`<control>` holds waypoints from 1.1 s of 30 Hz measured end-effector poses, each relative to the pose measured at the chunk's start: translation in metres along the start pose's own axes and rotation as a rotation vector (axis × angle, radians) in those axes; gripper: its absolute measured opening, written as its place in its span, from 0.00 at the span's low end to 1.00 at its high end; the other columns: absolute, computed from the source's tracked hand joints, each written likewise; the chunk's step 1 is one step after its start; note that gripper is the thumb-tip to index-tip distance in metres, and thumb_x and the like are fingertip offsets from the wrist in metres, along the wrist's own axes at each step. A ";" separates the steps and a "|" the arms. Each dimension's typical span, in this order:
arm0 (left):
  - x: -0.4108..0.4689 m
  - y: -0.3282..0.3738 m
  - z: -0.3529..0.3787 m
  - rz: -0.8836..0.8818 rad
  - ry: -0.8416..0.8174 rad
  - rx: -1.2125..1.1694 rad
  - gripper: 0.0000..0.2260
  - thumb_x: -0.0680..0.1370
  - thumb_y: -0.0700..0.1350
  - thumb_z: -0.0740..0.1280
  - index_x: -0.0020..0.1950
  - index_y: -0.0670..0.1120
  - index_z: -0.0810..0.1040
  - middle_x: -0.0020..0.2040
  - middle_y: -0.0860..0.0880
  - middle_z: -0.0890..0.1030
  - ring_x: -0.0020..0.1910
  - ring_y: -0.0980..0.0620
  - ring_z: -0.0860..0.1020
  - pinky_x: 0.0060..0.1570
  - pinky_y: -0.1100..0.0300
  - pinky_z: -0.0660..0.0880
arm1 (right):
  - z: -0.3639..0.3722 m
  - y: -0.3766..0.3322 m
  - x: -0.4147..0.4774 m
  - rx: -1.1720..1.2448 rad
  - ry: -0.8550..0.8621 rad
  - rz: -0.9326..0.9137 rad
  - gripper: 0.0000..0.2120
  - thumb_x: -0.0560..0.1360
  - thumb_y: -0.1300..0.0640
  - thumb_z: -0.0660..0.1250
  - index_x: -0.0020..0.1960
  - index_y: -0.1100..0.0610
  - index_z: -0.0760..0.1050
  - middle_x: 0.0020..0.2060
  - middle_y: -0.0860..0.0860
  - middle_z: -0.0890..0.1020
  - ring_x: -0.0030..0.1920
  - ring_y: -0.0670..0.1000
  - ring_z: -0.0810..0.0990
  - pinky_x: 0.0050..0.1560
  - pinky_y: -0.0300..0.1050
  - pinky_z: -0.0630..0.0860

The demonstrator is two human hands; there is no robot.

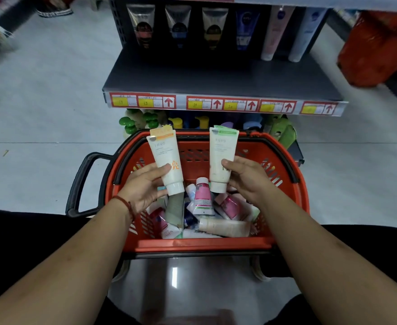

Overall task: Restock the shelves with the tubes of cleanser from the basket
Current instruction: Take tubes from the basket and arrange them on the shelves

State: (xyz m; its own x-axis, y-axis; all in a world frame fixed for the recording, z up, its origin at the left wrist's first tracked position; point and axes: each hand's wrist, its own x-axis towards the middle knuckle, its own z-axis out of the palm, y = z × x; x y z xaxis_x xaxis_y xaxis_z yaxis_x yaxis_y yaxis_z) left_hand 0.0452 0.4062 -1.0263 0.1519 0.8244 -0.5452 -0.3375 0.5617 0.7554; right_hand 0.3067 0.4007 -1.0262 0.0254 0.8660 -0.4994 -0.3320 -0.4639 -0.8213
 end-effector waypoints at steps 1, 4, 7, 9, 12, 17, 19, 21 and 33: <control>0.000 0.001 -0.001 0.014 0.008 -0.002 0.14 0.77 0.39 0.70 0.62 0.41 0.79 0.55 0.42 0.84 0.48 0.48 0.84 0.40 0.52 0.83 | 0.003 -0.002 -0.002 -0.012 -0.005 -0.020 0.14 0.78 0.64 0.68 0.63 0.65 0.78 0.52 0.59 0.86 0.47 0.56 0.86 0.42 0.52 0.83; 0.001 0.009 -0.005 0.059 0.022 0.004 0.15 0.78 0.41 0.70 0.65 0.44 0.78 0.54 0.45 0.85 0.48 0.50 0.85 0.41 0.54 0.83 | 0.011 -0.010 -0.005 -0.024 -0.009 -0.062 0.13 0.79 0.61 0.68 0.63 0.63 0.79 0.50 0.56 0.87 0.47 0.53 0.87 0.54 0.57 0.81; 0.001 0.018 -0.004 0.101 0.008 -0.023 0.13 0.79 0.42 0.69 0.64 0.45 0.79 0.53 0.47 0.86 0.48 0.53 0.85 0.42 0.54 0.83 | 0.016 -0.018 -0.007 -0.050 -0.024 -0.073 0.13 0.78 0.59 0.69 0.62 0.60 0.80 0.54 0.55 0.86 0.54 0.55 0.85 0.58 0.61 0.79; 0.001 0.024 0.000 0.125 -0.004 -0.032 0.13 0.79 0.41 0.69 0.63 0.45 0.80 0.53 0.47 0.86 0.48 0.53 0.85 0.44 0.53 0.83 | 0.020 -0.024 -0.007 -0.067 -0.046 -0.081 0.12 0.78 0.58 0.69 0.60 0.58 0.81 0.55 0.54 0.86 0.57 0.55 0.84 0.57 0.60 0.80; 0.001 0.033 0.007 0.163 0.003 0.003 0.13 0.78 0.40 0.70 0.63 0.45 0.80 0.54 0.46 0.86 0.50 0.51 0.85 0.48 0.51 0.82 | 0.027 -0.033 -0.007 -0.075 -0.037 -0.141 0.10 0.78 0.60 0.69 0.59 0.59 0.81 0.54 0.55 0.86 0.57 0.56 0.85 0.58 0.55 0.81; -0.001 0.042 0.018 0.208 0.018 0.029 0.14 0.78 0.40 0.71 0.63 0.43 0.80 0.56 0.44 0.85 0.55 0.48 0.84 0.53 0.49 0.82 | 0.036 -0.046 -0.009 -0.057 -0.038 -0.202 0.10 0.79 0.63 0.68 0.59 0.61 0.80 0.55 0.55 0.86 0.57 0.54 0.85 0.59 0.50 0.81; -0.004 0.046 0.021 0.220 0.035 0.028 0.12 0.78 0.39 0.70 0.61 0.42 0.81 0.55 0.44 0.86 0.54 0.48 0.84 0.53 0.49 0.82 | 0.040 -0.051 -0.009 -0.055 -0.037 -0.208 0.11 0.78 0.62 0.68 0.60 0.62 0.80 0.55 0.56 0.86 0.57 0.56 0.84 0.60 0.51 0.80; -0.008 0.052 0.025 0.233 0.048 0.037 0.10 0.77 0.38 0.70 0.59 0.43 0.82 0.54 0.43 0.86 0.52 0.48 0.85 0.49 0.50 0.82 | 0.045 -0.057 -0.010 -0.080 -0.046 -0.217 0.11 0.78 0.63 0.69 0.60 0.63 0.80 0.55 0.57 0.86 0.58 0.57 0.84 0.60 0.53 0.80; -0.041 0.149 0.045 0.442 -0.035 0.116 0.15 0.76 0.38 0.71 0.63 0.40 0.78 0.59 0.41 0.84 0.58 0.42 0.83 0.54 0.43 0.81 | 0.093 -0.150 -0.023 -0.187 -0.127 -0.416 0.10 0.77 0.61 0.70 0.59 0.58 0.80 0.54 0.54 0.86 0.56 0.57 0.85 0.60 0.57 0.80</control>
State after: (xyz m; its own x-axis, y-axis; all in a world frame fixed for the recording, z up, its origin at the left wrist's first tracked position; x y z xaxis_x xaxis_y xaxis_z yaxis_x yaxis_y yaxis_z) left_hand 0.0302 0.4595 -0.8751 0.0486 0.9874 -0.1504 -0.2705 0.1580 0.9497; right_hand 0.2678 0.4675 -0.8659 0.0011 0.9960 -0.0893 -0.1420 -0.0883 -0.9859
